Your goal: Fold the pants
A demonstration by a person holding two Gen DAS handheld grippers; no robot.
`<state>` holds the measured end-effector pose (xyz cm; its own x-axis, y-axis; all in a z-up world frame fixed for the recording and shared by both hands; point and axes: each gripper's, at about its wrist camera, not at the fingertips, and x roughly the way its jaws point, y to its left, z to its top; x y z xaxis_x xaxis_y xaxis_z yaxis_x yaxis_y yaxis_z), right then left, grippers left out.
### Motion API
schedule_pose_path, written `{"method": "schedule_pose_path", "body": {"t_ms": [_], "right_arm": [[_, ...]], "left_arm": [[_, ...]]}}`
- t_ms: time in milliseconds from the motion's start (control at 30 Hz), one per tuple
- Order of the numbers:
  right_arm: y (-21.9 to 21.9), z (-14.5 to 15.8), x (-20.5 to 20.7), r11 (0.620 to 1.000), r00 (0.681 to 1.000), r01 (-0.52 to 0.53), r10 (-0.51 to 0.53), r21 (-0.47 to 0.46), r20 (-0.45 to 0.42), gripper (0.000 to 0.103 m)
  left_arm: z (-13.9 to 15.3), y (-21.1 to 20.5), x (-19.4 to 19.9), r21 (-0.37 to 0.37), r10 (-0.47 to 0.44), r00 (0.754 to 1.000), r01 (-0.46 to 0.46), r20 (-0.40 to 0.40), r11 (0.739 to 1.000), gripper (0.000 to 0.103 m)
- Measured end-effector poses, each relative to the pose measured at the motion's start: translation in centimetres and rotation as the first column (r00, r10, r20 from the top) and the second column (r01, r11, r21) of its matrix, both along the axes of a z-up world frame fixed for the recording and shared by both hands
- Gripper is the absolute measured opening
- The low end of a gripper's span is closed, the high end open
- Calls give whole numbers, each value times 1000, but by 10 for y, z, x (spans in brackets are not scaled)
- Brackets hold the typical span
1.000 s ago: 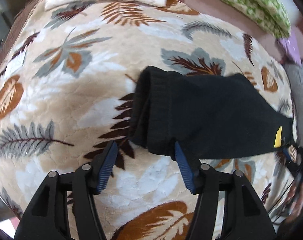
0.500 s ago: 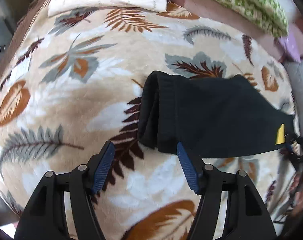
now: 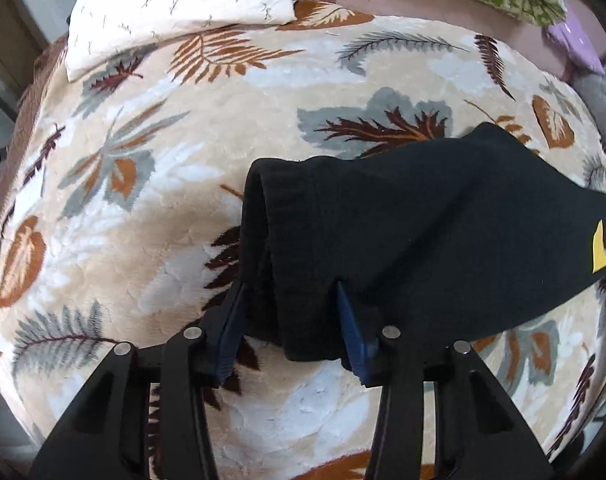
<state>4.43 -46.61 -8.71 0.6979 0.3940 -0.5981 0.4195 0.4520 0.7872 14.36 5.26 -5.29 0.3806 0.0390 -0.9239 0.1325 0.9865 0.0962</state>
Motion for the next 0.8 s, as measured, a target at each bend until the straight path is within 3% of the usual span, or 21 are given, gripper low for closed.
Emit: {"method": "schedule_pose_path", "body": {"t_ms": [133, 300, 433, 533, 600, 667, 800], "right_arm": [[2, 7, -8, 1000, 999, 14, -14, -5, 36, 7], [1, -5, -4, 1000, 1000, -16, 16, -13, -16, 12], [-4, 1, -9, 999, 998, -47, 48, 27, -35, 35], [-20, 18, -27, 998, 997, -68, 68, 10, -27, 36], [-34, 31, -37, 998, 998, -64, 64, -14, 6, 38], [-53, 46, -43, 997, 998, -50, 52, -64, 34, 49], [-82, 57, -38, 992, 999, -39, 43, -117, 32, 54]], "left_arm": [[-3, 4, -5, 39, 6, 999, -5, -35, 999, 44], [2, -2, -11, 55, -18, 999, 19, -28, 998, 45], [21, 2, -26, 28, -37, 998, 38, -46, 999, 45], [39, -6, -43, 25, -78, 997, 79, -24, 997, 45], [49, -25, -50, 18, -123, 992, 123, -7, 992, 45], [58, -57, -55, 3, -164, 986, 164, 7, 986, 45], [61, -139, -53, -109, -240, 971, 238, -4, 965, 52]]}}
